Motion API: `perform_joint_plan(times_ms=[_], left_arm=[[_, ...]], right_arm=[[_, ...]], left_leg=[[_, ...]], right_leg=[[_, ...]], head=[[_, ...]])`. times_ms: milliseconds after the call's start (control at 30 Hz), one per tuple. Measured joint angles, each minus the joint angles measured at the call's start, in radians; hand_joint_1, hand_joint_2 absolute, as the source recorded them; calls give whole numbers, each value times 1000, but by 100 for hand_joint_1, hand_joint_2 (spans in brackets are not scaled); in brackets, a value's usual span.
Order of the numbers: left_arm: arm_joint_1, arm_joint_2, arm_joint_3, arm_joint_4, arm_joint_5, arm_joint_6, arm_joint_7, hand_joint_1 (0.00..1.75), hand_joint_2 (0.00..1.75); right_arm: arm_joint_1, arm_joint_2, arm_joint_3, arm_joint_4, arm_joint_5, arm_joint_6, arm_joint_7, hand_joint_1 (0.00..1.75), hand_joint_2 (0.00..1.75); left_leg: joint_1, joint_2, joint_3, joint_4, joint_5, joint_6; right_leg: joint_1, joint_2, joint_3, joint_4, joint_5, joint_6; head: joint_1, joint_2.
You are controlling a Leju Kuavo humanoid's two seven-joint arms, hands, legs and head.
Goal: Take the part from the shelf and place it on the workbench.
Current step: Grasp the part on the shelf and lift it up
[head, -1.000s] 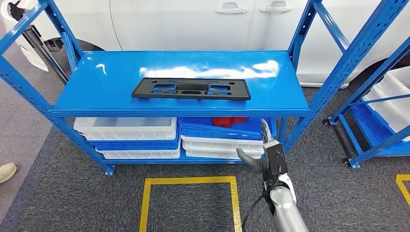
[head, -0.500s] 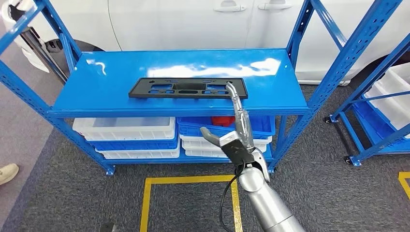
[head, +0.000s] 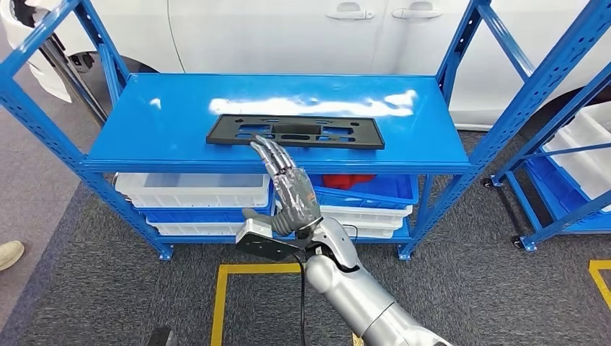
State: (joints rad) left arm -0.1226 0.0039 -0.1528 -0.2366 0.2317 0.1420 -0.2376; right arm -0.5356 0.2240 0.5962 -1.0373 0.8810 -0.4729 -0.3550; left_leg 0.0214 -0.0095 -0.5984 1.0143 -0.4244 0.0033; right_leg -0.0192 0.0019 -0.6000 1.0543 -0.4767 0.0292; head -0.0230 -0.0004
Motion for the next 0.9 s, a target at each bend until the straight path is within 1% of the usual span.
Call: perform_joint_plan(times_ms=[33, 100, 133, 167, 200, 233, 267, 300, 333, 367, 400, 467, 500, 533, 600, 633, 667, 700, 733, 767, 800, 833, 867, 900], left_arm=[[-1, 0, 0, 0, -1, 1, 0, 0, 0], [-3, 0, 0, 1, -3, 2, 0, 0, 0], [-3, 0, -1, 2, -3, 2, 0, 0, 0], [-2, 0, -1, 3, -4, 2, 0, 0, 0], [-2, 0, -1, 3, -4, 3, 0, 0, 0], [-2, 0, -1, 3, -4, 3, 0, 0, 0], [-2, -1, -1, 3, -5, 4, 0, 0, 0], [-3, -2, -1, 3, -6, 5, -1, 0, 0], [-4, -3, -1, 3, -7, 6, -1, 0, 0], [-4, -4, -1, 4, -9, 8, -1, 0, 0], [-4, -4, -1, 4, -10, 10, -1, 0, 0], [-4, -5, -1, 4, -14, 13, -1, 0, 0], [-4, -5, -1, 4, -16, 14, -1, 0, 0], [-4, -6, -1, 5, -16, 15, -1, 0, 0], [-4, -6, -1, 7, -18, 16, 0, 0, 0], [-3, -6, -1, 8, -19, 16, 0, 0, 0], [-1, -6, -1, 9, -21, 16, 0, 0, 0], [1, -6, -1, 10, -23, 16, 1, 0, 0], [2, -6, -1, 11, -24, 17, 1, 0, 0], [2, -6, -1, 11, -25, 17, 1, 0, 0], [1, -6, -1, 12, -27, 17, 1, 0, 0], [0, -6, -1, 13, -30, 17, 1, 0, 0], [0, -6, -1, 13, -32, 17, 2, 0, 0], [1, -6, -1, 14, -35, 17, 3, 0, 0]], right_arm=[[-12, 3, 11, 19, 18, -4, 16, 0, 175], [-36, 8, 36, 63, 54, -10, 51, 0, 175], [-43, 9, 46, 83, 71, -12, 68, 0, 175], [-46, 9, 54, 99, 85, -13, 84, 0, 175], [-50, 10, 59, 110, 98, -13, 98, 0, 175], [-59, 12, 64, 122, 109, -14, 111, 0, 175], [-73, 14, 70, 137, 121, -16, 124, 0, 175], [-91, 18, 78, 158, 135, -19, 141, 0, 175], [-110, 22, 86, 181, 151, -23, 161, 0, 175], [-127, 25, 93, 204, 167, -28, 182, 0, 175], [-141, 27, 100, 227, 184, -32, 204, 0, 175], [-169, 32, 110, 268, 217, -41, 246, 0, 175], [-185, 37, 115, 289, 234, -46, 267, 0, 175], [-201, 42, 121, 311, 251, -51, 288, 0, 175], [-231, 50, 132, 356, 286, -60, 331, 0, 175], [-243, 53, 137, 379, 303, -63, 353, 0, 175], [-253, 55, 141, 401, 320, -66, 375, 0, 175], [-264, 57, 145, 423, 338, -70, 397, 0, 175], [-276, 60, 148, 442, 356, -74, 418, 0, 175], [-289, 64, 149, 460, 373, -80, 439, 0, 175], [-304, 68, 151, 478, 392, -88, 461, 0, 175], [-319, 71, 152, 497, 411, -97, 483, 0, 175], [-332, 73, 154, 517, 431, -107, 506, 0, 175], [-342, 74, 155, 536, 450, -118, 529, 0, 175]], left_leg=[[-1, 1, -1, -2, 2, 6], [-8, 2, -3, -1, 2, 14], [-12, 2, -3, -1, 2, 16], [-16, 2, -3, 0, 2, 18], [-21, 1, -3, 1, 1, 20], [-25, 0, -2, 1, 1, 21], [-28, -1, -1, 2, 1, 21], [-32, 0, -2, 2, 1, 20], [-33, 1, -3, 2, 1, 18], [-32, 2, -5, 2, 1, 15], [-32, 3, -6, 1, 2, 12], [-31, 4, -8, 6, -3, 2], [-31, 4, -16, 27, -18, -4], [-29, 4, -34, 68, -42, -10], [-19, 4, -93, 198, -106, -24], [-14, 4, -121, 254, -125, -30], [-9, 4, -135, 280, -126, -35], [-5, 4, -128, 264, -107, -40], [0, 5, -101, 207, -72, -44], [4, 6, -64, 132, -38, -47], [4, 5, -31, 66, -13, -47], [3, 3, -10, 21, 0, -42], [1, 1, -2, 4, 0, -35], [-2, -1, -2, 4, -1, -25]], right_leg=[[0, -1, -24, 50, -28, 1], [2, -1, -94, 193, -90, 0], [4, -1, -122, 248, -105, -2], [7, -1, -133, 267, -100, -7], [12, -1, -122, 241, -75, -15], [17, -1, -94, 177, -37, -25], [24, -1, -59, 100, -4, -39], [29, -3, -29, 33, 21, -49], [33, -5, -11, -10, 34, -55], [36, -7, -4, -29, 37, -58], [37, -8, -4, -33, 39, -57], [30, -8, 1, -46, 47, -60], [26, -9, 4, -53, 51, -62], [21, -10, 8, -58, 54, -64], [20, -10, 9, -60, 55, -65], [19, -10, 9, -60, 55, -64], [17, -10, 9, -59, 54, -63], [16, -10, 9, -57, 53, -60], [13, -9, 10, -55, 51, -56], [11, -9, 10, -51, 48, -51], [11, -7, 9, -46, 44, -45], [11, -6, 8, -42, 42, -38], [13, -5, 6, -40, 42, -32], [14, -4, 5, -41, 42, -26]], head=[[0, 0], [0, 0], [0, 0], [0, 0], [0, 0], [0, 0], [0, 0], [0, 0], [0, 0], [0, 0], [0, 0], [0, 0], [0, 0], [0, 0], [0, 0], [0, 0], [0, 0], [0, 0], [0, 0], [0, 0], [0, 0], [0, 0], [0, 0], [0, 0]])
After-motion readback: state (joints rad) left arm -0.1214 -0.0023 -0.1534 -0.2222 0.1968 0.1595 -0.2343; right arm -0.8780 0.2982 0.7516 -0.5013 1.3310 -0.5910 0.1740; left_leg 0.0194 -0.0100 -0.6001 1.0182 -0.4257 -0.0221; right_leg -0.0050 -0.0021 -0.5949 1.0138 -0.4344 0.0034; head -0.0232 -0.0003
